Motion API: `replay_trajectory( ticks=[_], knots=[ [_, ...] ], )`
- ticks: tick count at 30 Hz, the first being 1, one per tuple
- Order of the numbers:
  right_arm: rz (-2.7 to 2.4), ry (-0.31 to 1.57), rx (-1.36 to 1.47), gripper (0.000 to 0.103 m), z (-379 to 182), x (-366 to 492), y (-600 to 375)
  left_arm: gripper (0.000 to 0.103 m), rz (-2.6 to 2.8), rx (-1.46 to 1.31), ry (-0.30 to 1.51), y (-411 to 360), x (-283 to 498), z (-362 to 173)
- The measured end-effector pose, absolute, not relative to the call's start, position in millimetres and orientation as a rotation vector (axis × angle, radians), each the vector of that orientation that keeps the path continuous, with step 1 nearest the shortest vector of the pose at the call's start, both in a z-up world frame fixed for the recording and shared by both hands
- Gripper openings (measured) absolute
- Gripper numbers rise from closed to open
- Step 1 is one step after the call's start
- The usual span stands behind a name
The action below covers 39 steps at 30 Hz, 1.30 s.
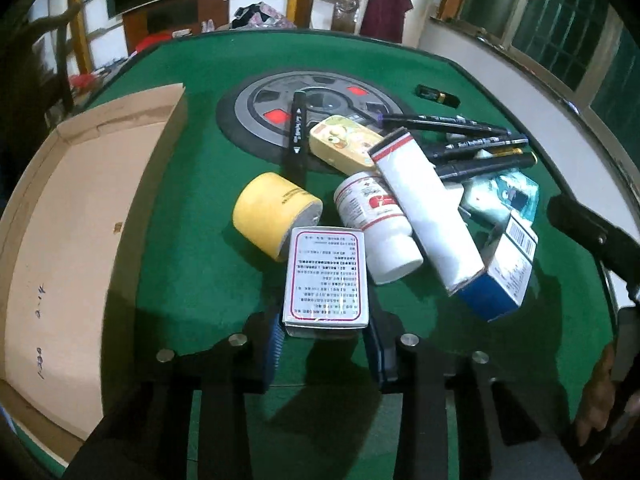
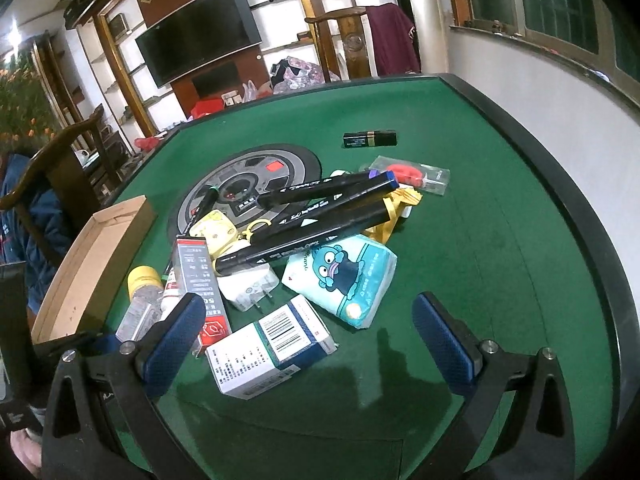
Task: Organize objects
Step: 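Grasp the white medicine box with the left gripper while the right grasps a white-red box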
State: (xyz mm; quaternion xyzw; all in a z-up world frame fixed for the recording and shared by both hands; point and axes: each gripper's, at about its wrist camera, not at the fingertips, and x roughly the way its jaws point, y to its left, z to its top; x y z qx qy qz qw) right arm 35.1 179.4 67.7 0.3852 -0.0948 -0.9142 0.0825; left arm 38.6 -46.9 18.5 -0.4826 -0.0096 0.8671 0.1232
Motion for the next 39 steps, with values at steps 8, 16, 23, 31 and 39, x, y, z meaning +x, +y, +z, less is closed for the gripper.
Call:
replay_trajectory(
  ticks=[8, 16, 23, 31, 39],
  knots=[
    [-2.677, -0.265, 1.158, 0.103, 73.4, 34.1, 169.8, 0.034, 2.565, -1.391, -0.018, -42.7, 30.2, 18.5],
    [-2.472, -0.266, 1.21, 0.103, 81.0, 6.5, 144.6, 0.03, 2.56, -1.252, -0.198, -75.2, 64.7, 53.5],
    [-2.376, -0.165, 1.297, 0.095, 68.3, -17.0, 105.1, 0.03, 2.569, -1.119, -0.31, -127.5, 104.0, 86.3],
    [-2.349, -0.067, 1.419, 0.044, 50.3, -28.4, 71.6, 0.03, 2.6, -1.085, -0.343, -156.5, 116.0, 87.7],
    [-2.372, -0.128, 1.44, 0.032, 49.9, -29.8, 70.4, 0.03, 2.603, -1.068, -0.406, -172.5, 120.0, 82.7]
  ],
)
